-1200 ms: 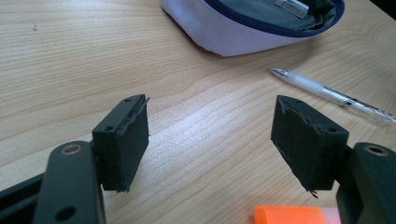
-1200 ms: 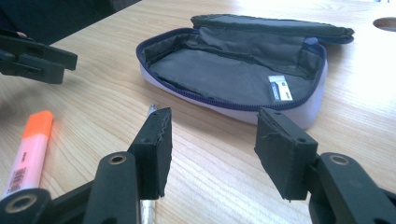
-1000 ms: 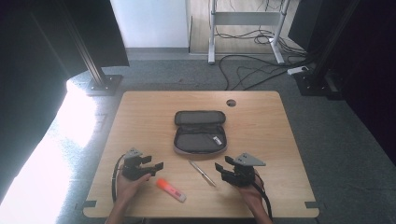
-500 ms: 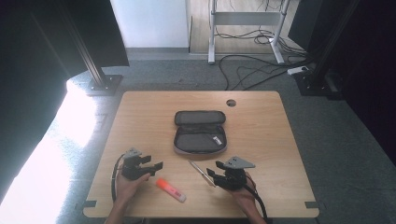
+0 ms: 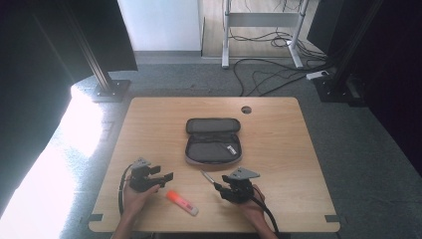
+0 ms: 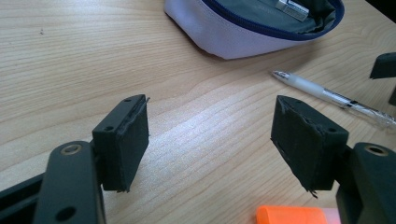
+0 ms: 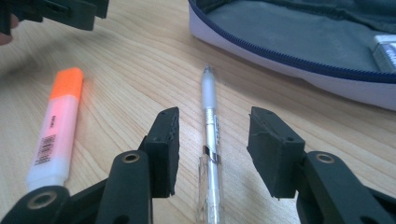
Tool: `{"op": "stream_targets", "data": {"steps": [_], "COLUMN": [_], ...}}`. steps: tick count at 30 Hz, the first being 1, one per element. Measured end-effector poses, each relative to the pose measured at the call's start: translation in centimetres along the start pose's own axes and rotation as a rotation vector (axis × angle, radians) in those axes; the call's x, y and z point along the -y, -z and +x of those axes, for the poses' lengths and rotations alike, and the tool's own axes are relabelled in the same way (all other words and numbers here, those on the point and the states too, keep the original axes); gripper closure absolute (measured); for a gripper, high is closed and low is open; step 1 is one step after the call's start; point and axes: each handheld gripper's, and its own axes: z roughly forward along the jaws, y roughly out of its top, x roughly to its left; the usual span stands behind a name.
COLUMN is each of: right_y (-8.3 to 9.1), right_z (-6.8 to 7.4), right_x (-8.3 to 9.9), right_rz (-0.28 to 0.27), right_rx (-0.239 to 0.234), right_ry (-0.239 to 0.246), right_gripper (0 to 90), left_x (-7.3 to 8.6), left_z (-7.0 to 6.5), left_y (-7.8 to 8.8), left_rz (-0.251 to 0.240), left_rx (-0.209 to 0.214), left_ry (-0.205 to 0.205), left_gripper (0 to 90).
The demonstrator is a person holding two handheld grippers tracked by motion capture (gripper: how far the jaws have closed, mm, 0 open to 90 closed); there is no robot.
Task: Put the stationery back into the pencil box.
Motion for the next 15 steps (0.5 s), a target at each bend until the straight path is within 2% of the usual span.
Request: {"op": "stream_targets", "data": {"steps": [15], "right_y": [-2.1], "right_z": [0.6], "right_x": [-0.6], "right_rz": [0.041], "right_rx": [-0.002], "right_ry": [0.029], "right_gripper": [57.1], "left_x": [0.0], "left_z": [0.0], "left_y": [0.2], "left_rz": [-0.003], "left_rx": [-0.005], "left_ry": [0.003], "left_gripper": [28.2]}}
